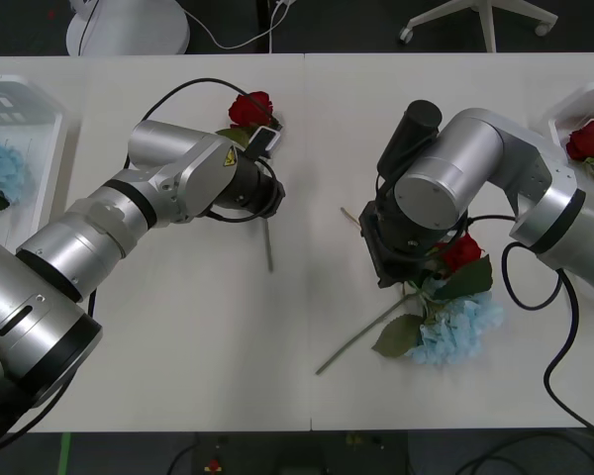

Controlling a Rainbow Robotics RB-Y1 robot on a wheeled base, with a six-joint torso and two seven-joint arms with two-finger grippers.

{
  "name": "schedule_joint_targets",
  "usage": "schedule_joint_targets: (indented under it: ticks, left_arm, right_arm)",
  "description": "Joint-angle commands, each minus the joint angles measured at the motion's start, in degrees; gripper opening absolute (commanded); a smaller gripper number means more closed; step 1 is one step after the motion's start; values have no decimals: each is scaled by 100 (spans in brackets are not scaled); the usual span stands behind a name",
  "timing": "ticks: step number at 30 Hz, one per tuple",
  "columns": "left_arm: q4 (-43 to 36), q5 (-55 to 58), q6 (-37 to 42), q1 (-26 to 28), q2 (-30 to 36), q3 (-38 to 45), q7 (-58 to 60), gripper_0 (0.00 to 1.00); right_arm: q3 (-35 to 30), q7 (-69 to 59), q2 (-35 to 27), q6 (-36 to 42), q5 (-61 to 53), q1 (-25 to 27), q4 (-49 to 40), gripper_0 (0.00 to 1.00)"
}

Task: Put the red flowers into the right box and the blue flowers into the left box

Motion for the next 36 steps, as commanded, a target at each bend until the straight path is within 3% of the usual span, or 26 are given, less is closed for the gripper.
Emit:
schedule_joint_targets:
  ticks: [1,6,13,17,26,36]
  left_arm:
    - [-109,-96,31,-250,-76,440,-428,0]
    - [-250,-44,-21,-241,82,765,-683,0]
    - [-777,167,-478,-241,372,1126,-727,0]
    - [-1155,449,-848,-153,644,1442,-903,0]
    - [-2869,1538,-1551,1218,1444,3138,-1957,0]
    - [-3396,4087,-2693,2325,1980,4650,-3460,0]
  right_arm:
    - [56,-668,60,-263,32,-210,-48,85]
    - [258,-1301,-186,-535,15,-201,-268,85]
    - [548,-2083,-1196,-1212,-12,37,-1103,85]
    - [557,-2109,-1530,-1696,-38,274,-1085,85]
    - [557,-2101,-1548,-1458,199,740,-997,85]
    - [566,-2109,-1416,-1335,604,1118,-1120,85]
